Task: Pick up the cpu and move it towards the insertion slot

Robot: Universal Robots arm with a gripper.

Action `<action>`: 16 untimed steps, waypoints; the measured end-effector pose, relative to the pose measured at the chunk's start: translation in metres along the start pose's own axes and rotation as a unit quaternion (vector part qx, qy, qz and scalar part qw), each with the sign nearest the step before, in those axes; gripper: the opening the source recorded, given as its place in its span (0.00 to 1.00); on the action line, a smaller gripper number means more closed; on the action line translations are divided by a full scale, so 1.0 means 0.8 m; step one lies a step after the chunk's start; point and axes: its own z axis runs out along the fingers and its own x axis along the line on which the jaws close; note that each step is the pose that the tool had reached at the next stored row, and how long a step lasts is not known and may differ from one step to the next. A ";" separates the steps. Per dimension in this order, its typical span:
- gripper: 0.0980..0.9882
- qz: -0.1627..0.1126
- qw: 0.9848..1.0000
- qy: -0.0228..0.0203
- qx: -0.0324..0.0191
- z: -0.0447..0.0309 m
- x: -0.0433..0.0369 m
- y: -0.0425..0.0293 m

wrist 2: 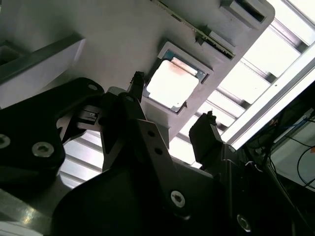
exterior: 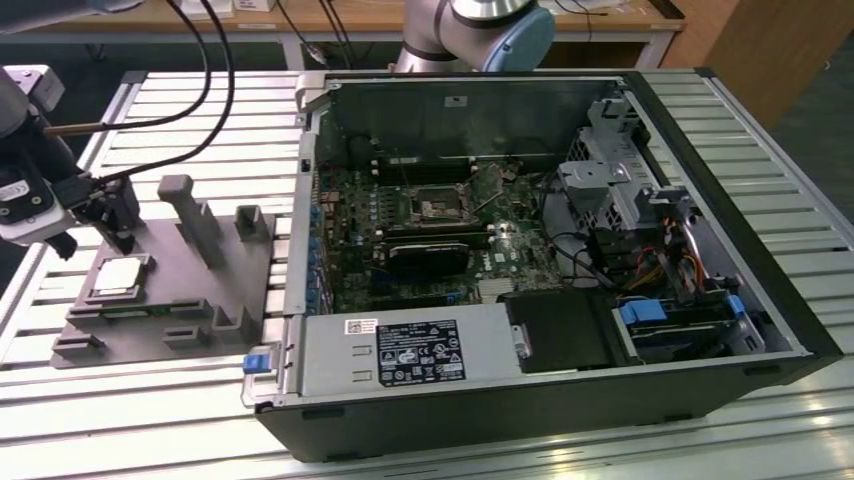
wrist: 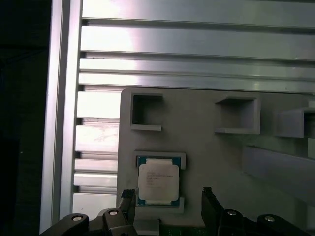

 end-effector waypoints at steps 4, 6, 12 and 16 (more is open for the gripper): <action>0.62 0.000 1.000 0.000 0.000 0.0034 0.001 -0.0010; 0.62 0.000 1.000 0.000 0.000 0.0048 0.001 -0.0014; 0.62 0.000 1.000 0.000 0.000 0.0092 0.001 -0.0018; 0.62 0.000 1.000 0.000 0.000 0.0137 0.002 -0.0020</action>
